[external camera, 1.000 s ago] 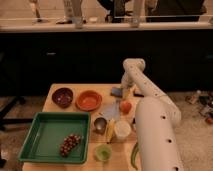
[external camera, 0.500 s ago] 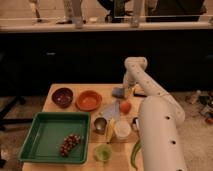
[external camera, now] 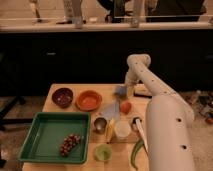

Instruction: Place sponge in paper cup

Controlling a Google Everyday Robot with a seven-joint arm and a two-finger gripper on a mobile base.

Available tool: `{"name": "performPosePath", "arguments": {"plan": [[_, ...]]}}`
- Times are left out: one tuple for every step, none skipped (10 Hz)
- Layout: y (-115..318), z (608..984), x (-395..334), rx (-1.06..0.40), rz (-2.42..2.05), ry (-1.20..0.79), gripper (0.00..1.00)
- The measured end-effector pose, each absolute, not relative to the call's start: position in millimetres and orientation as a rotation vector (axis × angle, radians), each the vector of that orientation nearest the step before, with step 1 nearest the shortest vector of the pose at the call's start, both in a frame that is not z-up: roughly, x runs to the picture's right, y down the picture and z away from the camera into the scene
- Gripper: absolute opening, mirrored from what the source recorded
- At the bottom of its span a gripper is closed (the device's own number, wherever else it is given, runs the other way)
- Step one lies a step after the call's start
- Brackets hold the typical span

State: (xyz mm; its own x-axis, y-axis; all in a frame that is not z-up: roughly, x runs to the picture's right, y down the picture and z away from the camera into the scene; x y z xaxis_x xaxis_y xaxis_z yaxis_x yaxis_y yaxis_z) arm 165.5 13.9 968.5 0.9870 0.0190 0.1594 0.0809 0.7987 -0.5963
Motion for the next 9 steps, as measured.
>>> {"name": "performPosePath", "arguments": {"plan": [[12,964,165,-0.643,-0.037,-0.161,0.0],[12,961,164,-0.642,-0.044,-0.161,0.0],[10,956,164,-0.64,-0.05,-0.162,0.0],[10,952,161,-0.641,-0.058,-0.165,0.0],[9,946,159,-0.644,-0.07,-0.168,0.0],[10,941,156,-0.648,-0.079,-0.171,0.0],[10,934,154,-0.651,-0.092,-0.173,0.0],[10,924,152,-0.654,-0.108,-0.176,0.0],[10,918,150,-0.654,-0.116,-0.18,0.0]]}}
